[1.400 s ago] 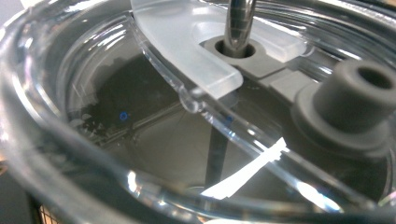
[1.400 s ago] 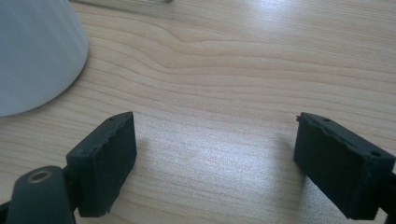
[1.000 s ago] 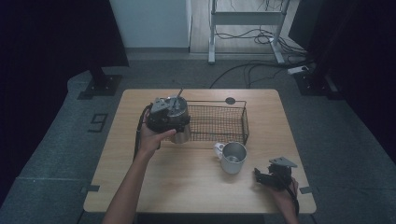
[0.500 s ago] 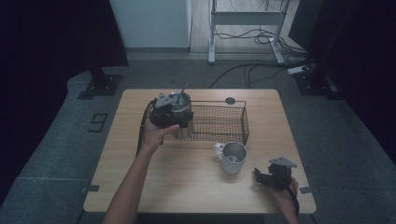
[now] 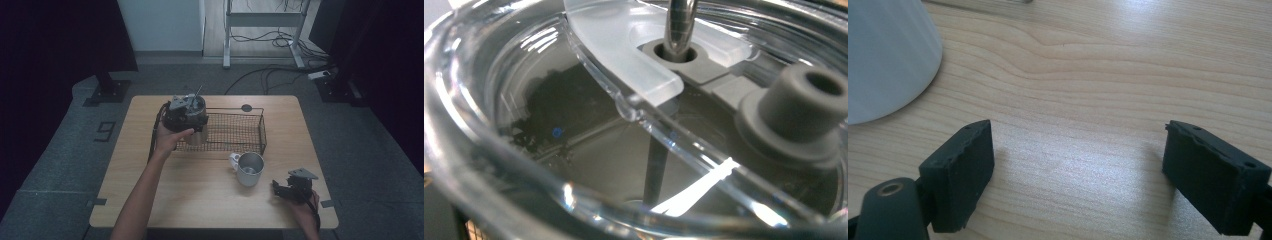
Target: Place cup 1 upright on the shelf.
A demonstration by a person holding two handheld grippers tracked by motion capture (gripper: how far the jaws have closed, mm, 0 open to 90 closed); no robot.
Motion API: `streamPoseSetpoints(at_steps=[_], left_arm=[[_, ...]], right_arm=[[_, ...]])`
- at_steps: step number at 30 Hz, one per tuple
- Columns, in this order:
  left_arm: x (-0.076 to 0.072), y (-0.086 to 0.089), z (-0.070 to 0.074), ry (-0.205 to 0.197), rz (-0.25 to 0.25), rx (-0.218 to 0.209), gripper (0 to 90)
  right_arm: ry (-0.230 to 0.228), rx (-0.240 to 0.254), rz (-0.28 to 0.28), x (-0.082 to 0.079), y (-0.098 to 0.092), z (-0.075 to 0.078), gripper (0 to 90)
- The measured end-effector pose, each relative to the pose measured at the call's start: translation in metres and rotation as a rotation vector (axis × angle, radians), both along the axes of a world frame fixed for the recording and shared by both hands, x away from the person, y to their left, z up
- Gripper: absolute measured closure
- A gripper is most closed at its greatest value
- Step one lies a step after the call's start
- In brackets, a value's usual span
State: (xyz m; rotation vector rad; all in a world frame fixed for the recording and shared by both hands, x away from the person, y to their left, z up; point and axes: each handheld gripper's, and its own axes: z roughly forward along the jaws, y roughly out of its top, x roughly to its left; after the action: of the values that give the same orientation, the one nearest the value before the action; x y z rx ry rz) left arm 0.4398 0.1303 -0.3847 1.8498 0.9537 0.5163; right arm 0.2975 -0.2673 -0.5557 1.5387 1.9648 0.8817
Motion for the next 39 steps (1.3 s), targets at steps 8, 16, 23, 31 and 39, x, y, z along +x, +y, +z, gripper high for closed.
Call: streamPoseSetpoints(at_steps=[8, 16, 23, 31, 39], left_arm=[[0.010, -0.004, 0.000, 0.002, -0.003, 0.011, 3.8], [0.016, -0.003, 0.000, 0.007, 0.014, 0.019, 3.8], [0.024, -0.003, 0.002, 0.003, 0.022, 0.009, 3.8], [0.035, -0.002, 0.000, 0.021, 0.026, 0.022, 3.8], [0.047, -0.005, -0.005, 0.035, 0.032, 0.034, 3.8]], right_arm=[[0.000, 0.001, 0.000, 0.000, 0.000, 0.000, 13.1], [0.000, 0.000, 0.000, 0.000, 0.000, 0.000, 13.1], [0.000, 0.001, 0.000, 0.000, 0.000, 0.000, 13.1], [0.000, 0.000, -0.001, 0.000, 0.000, 0.000, 13.1], [0.000, 0.000, 0.000, 0.000, 0.000, 0.000, 13.1]])
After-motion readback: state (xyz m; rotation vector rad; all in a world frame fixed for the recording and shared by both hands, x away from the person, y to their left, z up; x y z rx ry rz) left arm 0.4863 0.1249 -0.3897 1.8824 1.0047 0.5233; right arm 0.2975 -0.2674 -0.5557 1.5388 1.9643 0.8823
